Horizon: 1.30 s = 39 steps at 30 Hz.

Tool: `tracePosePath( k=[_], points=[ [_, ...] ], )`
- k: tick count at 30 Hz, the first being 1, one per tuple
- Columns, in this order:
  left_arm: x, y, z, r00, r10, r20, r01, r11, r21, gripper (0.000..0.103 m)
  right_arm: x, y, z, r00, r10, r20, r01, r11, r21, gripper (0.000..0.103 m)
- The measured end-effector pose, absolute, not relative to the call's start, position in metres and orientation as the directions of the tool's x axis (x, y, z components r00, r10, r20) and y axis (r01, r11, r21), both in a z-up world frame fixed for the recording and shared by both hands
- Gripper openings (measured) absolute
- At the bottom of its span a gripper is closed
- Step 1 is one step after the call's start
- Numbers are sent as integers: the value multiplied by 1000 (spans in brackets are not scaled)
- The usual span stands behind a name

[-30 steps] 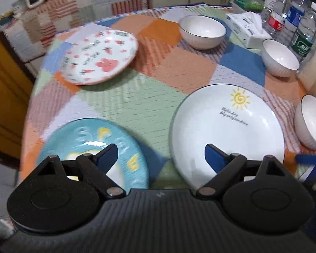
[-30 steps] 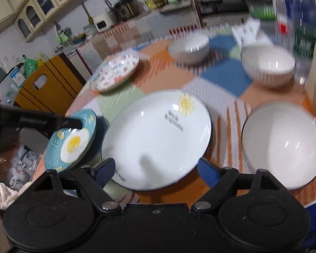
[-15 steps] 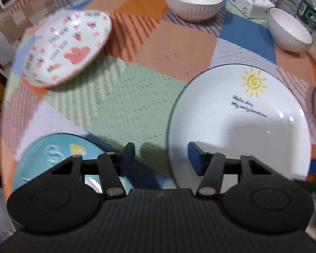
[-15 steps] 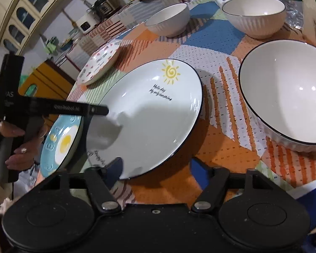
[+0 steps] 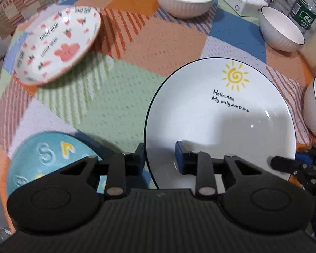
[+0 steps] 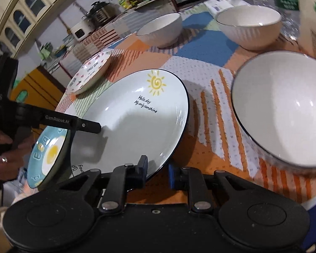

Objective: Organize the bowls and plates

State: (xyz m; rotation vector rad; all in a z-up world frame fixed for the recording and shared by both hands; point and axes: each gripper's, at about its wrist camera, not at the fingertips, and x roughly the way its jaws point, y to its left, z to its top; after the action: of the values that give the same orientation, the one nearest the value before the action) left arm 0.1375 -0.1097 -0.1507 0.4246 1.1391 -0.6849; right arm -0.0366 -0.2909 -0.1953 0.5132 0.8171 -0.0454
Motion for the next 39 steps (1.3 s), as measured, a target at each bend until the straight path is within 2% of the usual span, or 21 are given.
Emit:
tracePosePath(
  k=[8, 21, 24, 29, 32, 35, 39],
  points=[
    [171, -111, -130, 301, -276, -913, 661, 751, -9, 28, 3, -298, -179, 715, 159, -681, 200, 886, 417, 24],
    [213, -122, -159, 270, -234, -934, 608, 794, -23, 28, 64, -306, -193, 673, 114, -731, 266, 885, 383, 24],
    [215, -117, -163, 262, -248, -933, 579, 813, -53, 28, 68, -301, -193, 663, 80, -745, 266, 904, 334, 24],
    [212, -106, -161, 267, -279, -922, 493, 862, -117, 29, 74, -298, -189, 628, 58, -776, 274, 917, 290, 29],
    [207, -100, -152, 283, -289, -914, 461, 877, -135, 31, 74, -292, -176, 619, -17, -785, 281, 938, 201, 30],
    [200, -95, -137, 314, -290, -904, 460, 880, -123, 33, 68, -284, -157, 636, -75, -768, 255, 960, 117, 35],
    [186, -82, -113, 367, -303, -880, 438, 890, -124, 37, 59, -277, -127, 673, -66, -737, 212, 971, 107, 42]
  ],
)
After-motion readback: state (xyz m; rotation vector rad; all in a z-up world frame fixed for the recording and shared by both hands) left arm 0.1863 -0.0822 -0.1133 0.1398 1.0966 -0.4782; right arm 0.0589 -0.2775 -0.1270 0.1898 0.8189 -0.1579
